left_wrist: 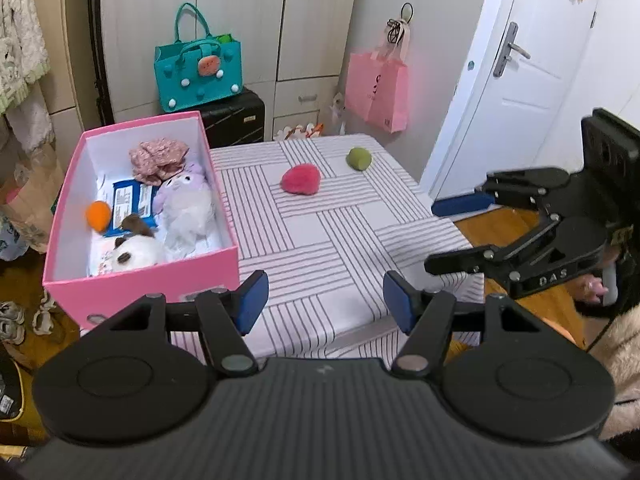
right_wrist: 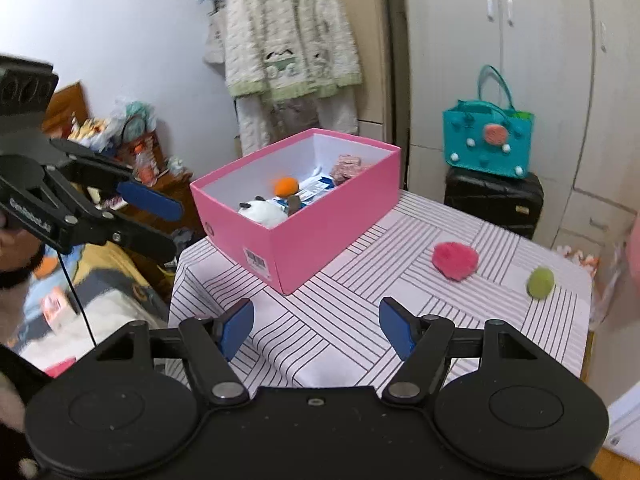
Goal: Organize soft objects
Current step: 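Withdraw both tools from the box toward the pink pom-pom and green ball, then grasp the pink pom-pom with the left gripper while the right gripper grasps the green ball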
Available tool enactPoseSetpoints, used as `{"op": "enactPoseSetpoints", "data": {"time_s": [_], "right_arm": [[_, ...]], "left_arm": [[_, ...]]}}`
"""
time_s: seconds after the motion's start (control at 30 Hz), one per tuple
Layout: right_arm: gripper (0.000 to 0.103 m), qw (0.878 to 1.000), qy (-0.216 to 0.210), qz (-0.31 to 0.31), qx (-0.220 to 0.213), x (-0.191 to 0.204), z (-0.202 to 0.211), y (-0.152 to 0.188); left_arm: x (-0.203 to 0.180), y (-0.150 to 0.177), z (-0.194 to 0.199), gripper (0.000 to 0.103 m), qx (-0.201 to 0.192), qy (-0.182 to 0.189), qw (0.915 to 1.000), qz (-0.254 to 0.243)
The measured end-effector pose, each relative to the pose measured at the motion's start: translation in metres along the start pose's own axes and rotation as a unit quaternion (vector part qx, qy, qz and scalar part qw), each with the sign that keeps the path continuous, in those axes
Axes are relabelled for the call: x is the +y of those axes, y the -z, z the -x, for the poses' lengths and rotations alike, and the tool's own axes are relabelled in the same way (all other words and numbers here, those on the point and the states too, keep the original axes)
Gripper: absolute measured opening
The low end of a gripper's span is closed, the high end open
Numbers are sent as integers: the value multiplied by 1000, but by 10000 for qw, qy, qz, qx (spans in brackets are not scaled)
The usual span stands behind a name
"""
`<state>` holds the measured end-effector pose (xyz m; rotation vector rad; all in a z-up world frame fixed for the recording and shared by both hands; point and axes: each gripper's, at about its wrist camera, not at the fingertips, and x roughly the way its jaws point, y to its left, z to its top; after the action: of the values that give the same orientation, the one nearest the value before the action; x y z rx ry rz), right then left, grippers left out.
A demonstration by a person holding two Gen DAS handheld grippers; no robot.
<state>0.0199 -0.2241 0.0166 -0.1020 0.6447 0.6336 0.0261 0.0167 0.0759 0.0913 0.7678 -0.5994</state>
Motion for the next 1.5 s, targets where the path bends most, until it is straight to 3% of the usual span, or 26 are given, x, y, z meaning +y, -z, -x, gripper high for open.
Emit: {"op": "enactPoseSetpoints", "data": {"time_s": [0.13, 0.3, 0.63, 0.9, 1.23, 1.5], "right_arm": [[74, 9996, 279, -34, -68, -3, -3, 9], [76, 9960, 759, 22, -475, -4, -5, 21], [76, 9900, 1155, -167, -794, -46, -24, 40], [76, 9773, 1821, -283, -1048, -101, -45, 43], [76, 9815, 1526, -570, -1012, -158, -78, 41], [75, 9768, 1735, -842, -936, -194, -103, 36]], "left_arm": [[-1, -3, -15, 63, -117, 98, 9999, 15], [-1, -13, -37, 63, -229, 410, 9987, 182], [-12, -32, -103, 63, -354, 668, 9970, 149], [-12, -40, -145, 63, -952, 182, 9949, 263], [-15, -49, -204, 62, -811, 108, 9963, 250], [-6, -57, -250, 61, -703, -153, 9967, 369]]}}
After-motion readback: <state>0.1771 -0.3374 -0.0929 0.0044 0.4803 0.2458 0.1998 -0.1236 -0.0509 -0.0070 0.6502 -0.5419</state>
